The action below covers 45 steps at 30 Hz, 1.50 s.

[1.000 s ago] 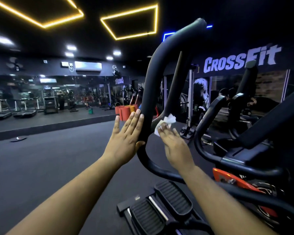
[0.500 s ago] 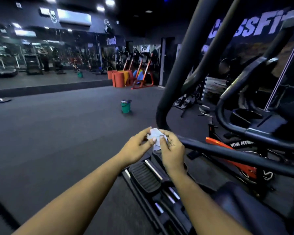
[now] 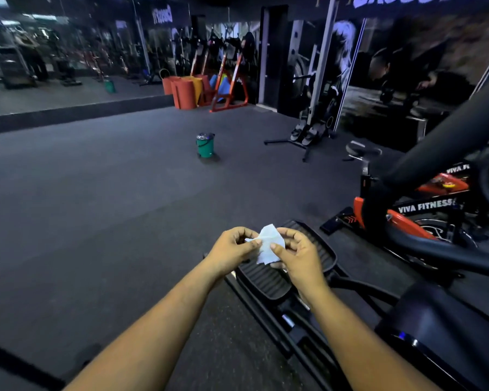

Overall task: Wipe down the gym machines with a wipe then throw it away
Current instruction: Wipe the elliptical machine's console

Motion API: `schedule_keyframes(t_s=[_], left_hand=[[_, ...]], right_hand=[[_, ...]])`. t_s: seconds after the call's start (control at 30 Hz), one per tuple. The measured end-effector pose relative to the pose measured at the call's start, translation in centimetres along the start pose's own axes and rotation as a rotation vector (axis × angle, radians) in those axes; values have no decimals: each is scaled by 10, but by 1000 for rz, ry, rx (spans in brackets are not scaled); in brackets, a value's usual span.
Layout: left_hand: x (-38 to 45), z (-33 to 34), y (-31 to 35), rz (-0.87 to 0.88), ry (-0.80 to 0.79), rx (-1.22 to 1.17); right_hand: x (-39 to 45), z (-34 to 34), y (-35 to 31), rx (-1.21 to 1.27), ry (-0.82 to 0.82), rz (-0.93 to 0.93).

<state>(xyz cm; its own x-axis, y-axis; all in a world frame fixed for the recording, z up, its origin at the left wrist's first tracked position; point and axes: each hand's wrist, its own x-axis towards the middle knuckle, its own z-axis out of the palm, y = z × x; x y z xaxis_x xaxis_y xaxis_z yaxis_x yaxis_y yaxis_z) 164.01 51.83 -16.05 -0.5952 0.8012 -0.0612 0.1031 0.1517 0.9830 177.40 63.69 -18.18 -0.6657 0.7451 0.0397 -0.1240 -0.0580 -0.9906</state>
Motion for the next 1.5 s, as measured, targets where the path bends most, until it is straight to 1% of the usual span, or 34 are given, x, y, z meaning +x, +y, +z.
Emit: schedule_keyframes(t_s=[0.17, 0.33, 0.4, 0.5, 0.6, 0.73, 0.83, 0.87, 0.93, 1.0, 1.03, 1.07, 1.17, 1.2, 1.3, 1.4, 1.5], left_hand=[[55, -26, -16, -82, -10, -48], [127, -57, -30, -128, -19, -13], [153, -71, -34, -177, -25, -28], [185, -91, -39, -213, -51, -42], [223, -113, -52, -192, -8, -51], [277, -143, -73, -125, 62, -100], [319, -173, -88, -129, 54, -152], [340, -189, -95, -133, 54, -164], [370, -214, -103, -149, 67, -187], [406, -244, -111, -167, 76, -242], [427, -262, -116, -188, 71, -261], [441, -274, -117, -206, 72, -271], [485, -312, -119, -245, 29, -304], [508, -328, -120, -243, 11, -289], [561, -361, -122, -209, -30, -174], [619, -384, -126, -81, -73, -7], [681, -396, -131, 68, -66, 226]], right_hand=[[54, 20, 19, 30, 26, 59], [140, 43, 52, 46, 11, 56], [175, 54, 65, 15, -14, 76], [216, 72, 75, -57, -74, 57], [255, 89, 78, -142, -119, 25], [309, 107, 92, -321, -66, -77], [351, 132, 111, -479, 3, -156], [371, 146, 118, -486, 34, -163], [395, 172, 125, -379, 54, -55], [424, 209, 130, -235, 22, 146], [443, 228, 136, -219, 8, 237], [456, 240, 138, -229, -7, 280], [495, 273, 147, -301, -9, 242], [515, 285, 150, -296, 16, 234], [556, 299, 152, -263, 91, 291], [599, 298, 160, -164, 161, 369], [644, 293, 163, -114, 174, 382]])
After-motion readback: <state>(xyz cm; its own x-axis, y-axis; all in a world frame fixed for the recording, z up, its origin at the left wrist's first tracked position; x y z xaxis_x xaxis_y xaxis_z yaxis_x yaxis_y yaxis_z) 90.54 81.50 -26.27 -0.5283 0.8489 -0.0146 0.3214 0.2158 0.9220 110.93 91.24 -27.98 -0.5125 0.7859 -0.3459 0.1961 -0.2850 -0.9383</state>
